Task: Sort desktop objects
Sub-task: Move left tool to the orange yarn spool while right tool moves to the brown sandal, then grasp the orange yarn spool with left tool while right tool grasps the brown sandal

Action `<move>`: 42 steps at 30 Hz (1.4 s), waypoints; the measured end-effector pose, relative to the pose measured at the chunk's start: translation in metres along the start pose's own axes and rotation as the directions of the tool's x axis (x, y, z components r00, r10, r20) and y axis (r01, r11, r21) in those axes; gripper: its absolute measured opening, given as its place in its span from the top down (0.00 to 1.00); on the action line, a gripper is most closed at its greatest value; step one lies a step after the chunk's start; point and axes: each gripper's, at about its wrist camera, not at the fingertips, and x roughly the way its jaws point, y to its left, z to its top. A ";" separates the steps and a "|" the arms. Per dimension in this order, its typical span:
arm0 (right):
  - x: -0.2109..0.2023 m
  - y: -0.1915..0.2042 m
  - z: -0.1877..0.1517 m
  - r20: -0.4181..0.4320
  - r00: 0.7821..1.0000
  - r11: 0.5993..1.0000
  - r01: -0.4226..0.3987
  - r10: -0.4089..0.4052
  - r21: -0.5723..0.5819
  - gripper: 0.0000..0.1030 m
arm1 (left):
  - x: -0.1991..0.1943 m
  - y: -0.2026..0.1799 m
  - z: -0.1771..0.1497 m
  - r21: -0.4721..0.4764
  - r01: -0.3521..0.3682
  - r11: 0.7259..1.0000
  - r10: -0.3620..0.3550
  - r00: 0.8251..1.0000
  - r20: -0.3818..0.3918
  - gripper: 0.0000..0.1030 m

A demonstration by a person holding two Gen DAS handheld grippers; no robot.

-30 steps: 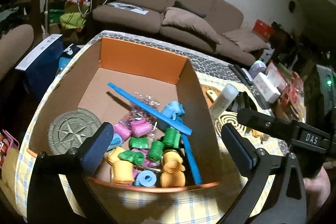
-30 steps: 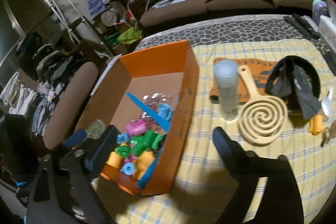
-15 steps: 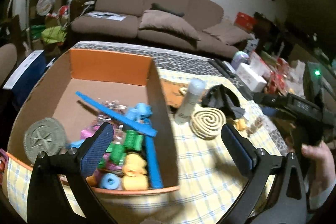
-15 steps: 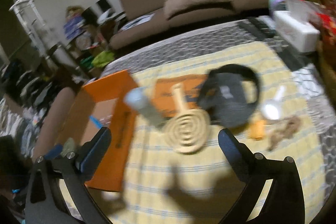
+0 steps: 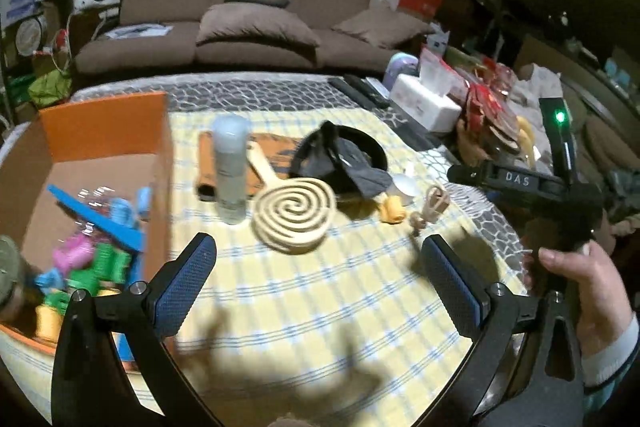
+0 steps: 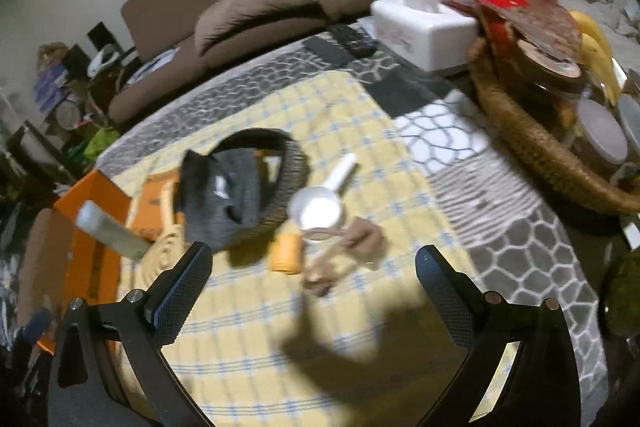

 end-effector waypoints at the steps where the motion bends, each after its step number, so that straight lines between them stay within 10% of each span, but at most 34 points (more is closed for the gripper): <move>1: 0.000 -0.004 -0.001 -0.004 1.000 1.000 0.002 -0.002 0.004 0.00 | 0.008 -0.006 0.000 -0.005 0.001 1.000 -0.001 1.000 -0.011 0.00; 20: 0.037 -0.045 -0.001 -0.052 0.998 0.999 -0.017 0.019 0.027 0.01 | 0.128 -0.066 -0.015 0.054 0.014 0.998 -0.006 0.989 -0.147 0.04; 26: 0.054 -0.037 0.000 -0.068 0.997 0.999 -0.035 0.035 0.008 0.03 | 0.150 -0.073 -0.016 0.076 0.000 0.997 0.013 0.985 -0.170 0.24; 35: 0.086 -0.036 -0.004 -0.124 0.992 1.000 0.005 -0.005 -0.005 0.59 | 0.175 -0.084 -0.013 0.079 -0.001 0.997 0.015 0.983 -0.181 0.24; 42: 0.078 -0.049 -0.001 -0.106 0.994 0.998 -0.033 0.039 0.058 0.65 | 0.194 -0.094 -0.009 0.079 0.012 0.997 0.005 0.979 -0.205 0.31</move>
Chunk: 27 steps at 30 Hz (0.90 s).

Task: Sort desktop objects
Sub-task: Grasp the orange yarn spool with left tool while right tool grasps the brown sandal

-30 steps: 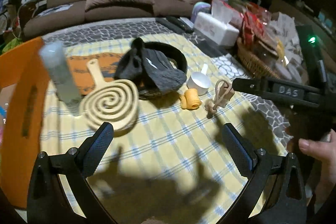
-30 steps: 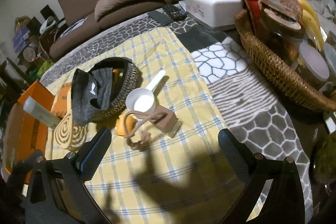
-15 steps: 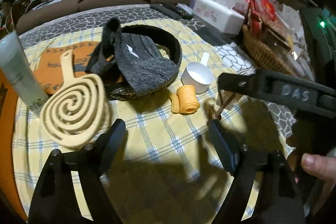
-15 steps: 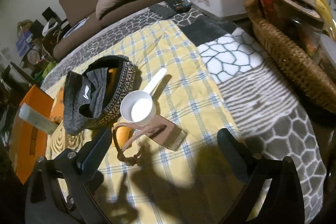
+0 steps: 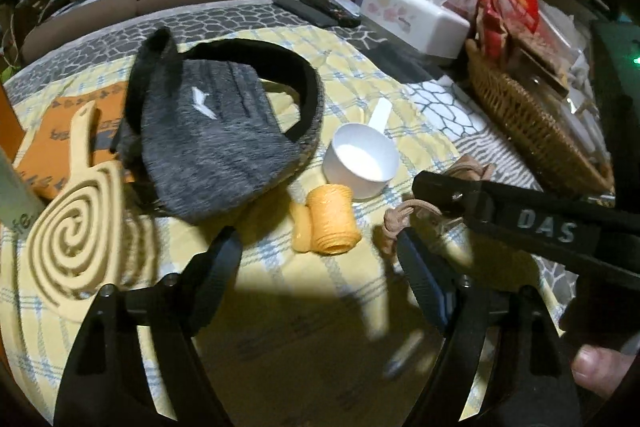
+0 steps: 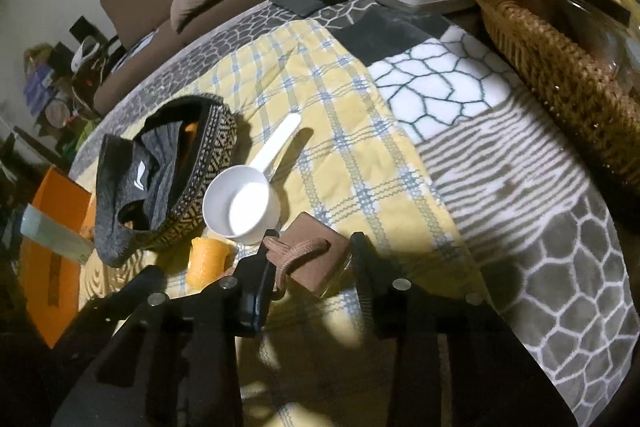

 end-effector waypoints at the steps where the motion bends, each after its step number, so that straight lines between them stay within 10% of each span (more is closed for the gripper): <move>1: -0.003 -0.001 0.001 0.005 1.000 1.000 0.001 -0.001 0.005 0.65 | 0.002 -0.001 0.001 0.006 -0.001 1.000 0.001 1.000 -0.005 0.34; 8: -0.024 -0.011 0.008 0.062 0.998 0.999 -0.008 0.005 0.037 0.65 | 0.012 -0.003 0.006 0.025 -0.036 0.999 0.036 0.999 -0.007 0.40; 13: -0.033 -0.010 0.011 0.082 0.996 0.999 -0.022 0.019 0.043 0.65 | 0.013 -0.004 0.008 0.041 -0.056 0.998 0.057 0.998 -0.002 0.69; 27: -0.057 0.024 0.018 0.119 0.989 0.996 -0.087 0.089 -0.022 0.65 | -0.047 0.007 -0.004 0.060 0.017 0.998 -0.020 0.999 0.050 0.73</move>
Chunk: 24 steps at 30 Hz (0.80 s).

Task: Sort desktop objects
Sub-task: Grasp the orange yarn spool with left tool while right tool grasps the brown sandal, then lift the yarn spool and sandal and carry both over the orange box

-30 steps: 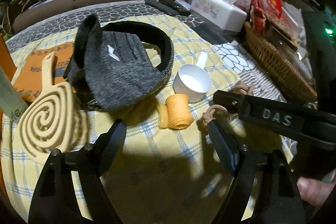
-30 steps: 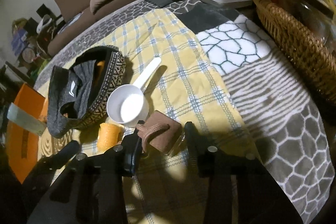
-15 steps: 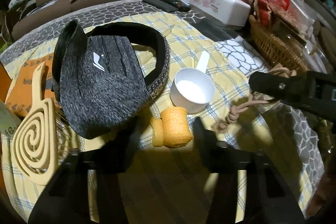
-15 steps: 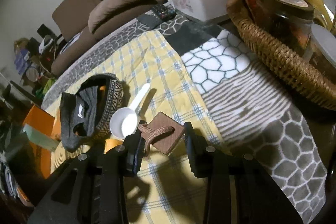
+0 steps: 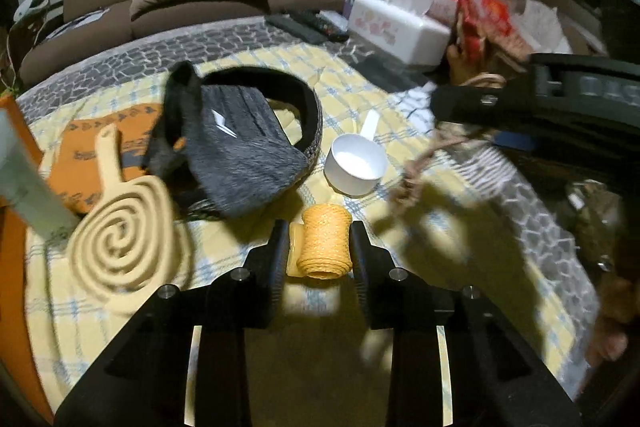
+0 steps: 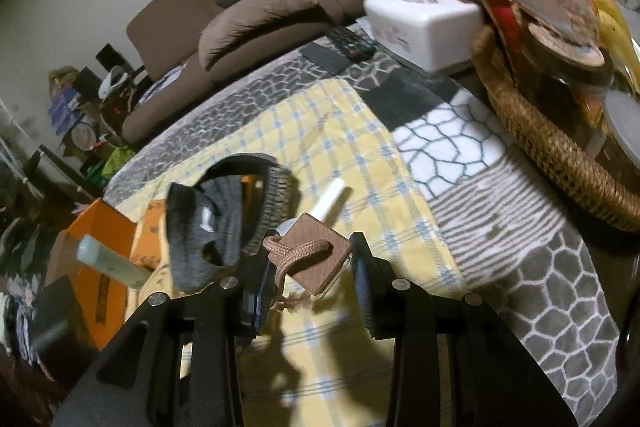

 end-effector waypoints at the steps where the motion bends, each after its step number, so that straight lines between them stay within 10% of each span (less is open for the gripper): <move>1: -0.002 0.004 0.000 0.002 1.000 1.000 -0.007 0.007 -0.008 0.65 | -0.007 0.002 0.000 -0.001 0.007 1.000 -0.007 1.000 0.007 0.73; 24: -0.017 0.187 -0.029 -0.069 0.978 0.938 -0.209 0.197 -0.276 0.65 | -0.183 0.141 -0.008 -0.141 -0.099 0.985 0.121 0.980 0.158 0.73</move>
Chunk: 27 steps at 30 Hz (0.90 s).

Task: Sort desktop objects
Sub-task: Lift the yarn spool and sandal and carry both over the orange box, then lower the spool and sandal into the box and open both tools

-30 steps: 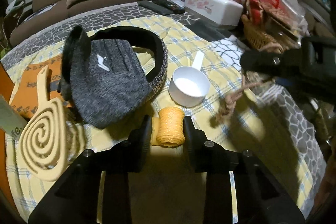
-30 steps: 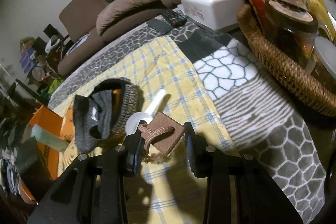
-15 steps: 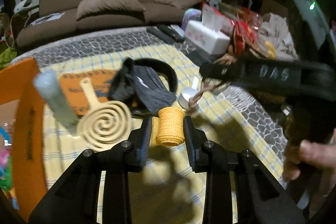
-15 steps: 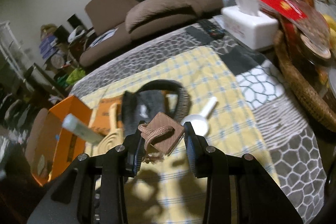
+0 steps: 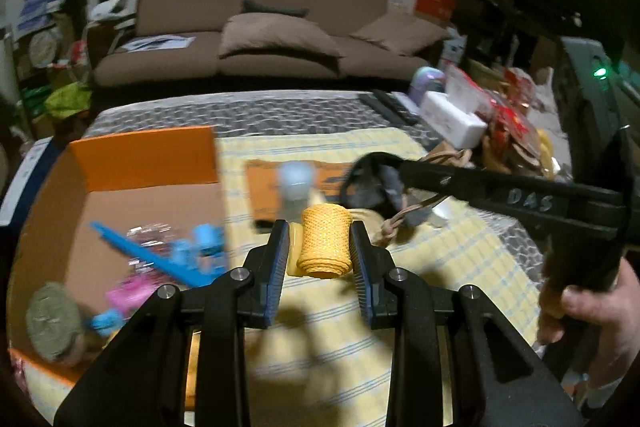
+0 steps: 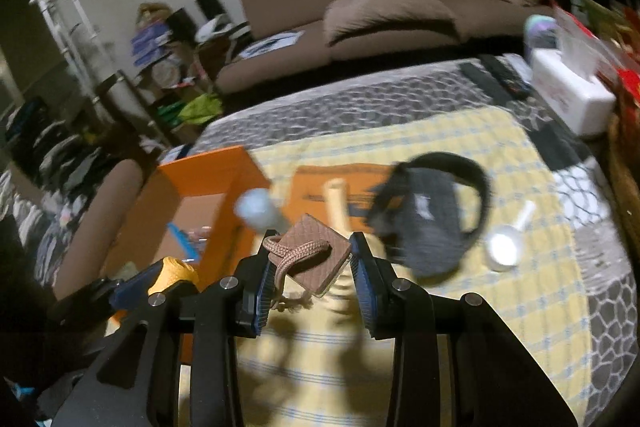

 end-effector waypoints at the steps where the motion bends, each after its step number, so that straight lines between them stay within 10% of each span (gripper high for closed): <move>1: 0.003 0.009 0.001 0.000 1.000 1.000 -0.012 0.012 -0.009 0.65 | -0.005 0.012 -0.002 -0.014 -0.014 1.000 0.014 1.000 0.000 0.72; 27: 0.118 0.163 -0.038 -0.219 0.971 0.970 -0.141 0.097 -0.198 0.65 | -0.006 0.158 -0.053 -0.188 -0.161 0.969 0.137 0.981 -0.134 0.72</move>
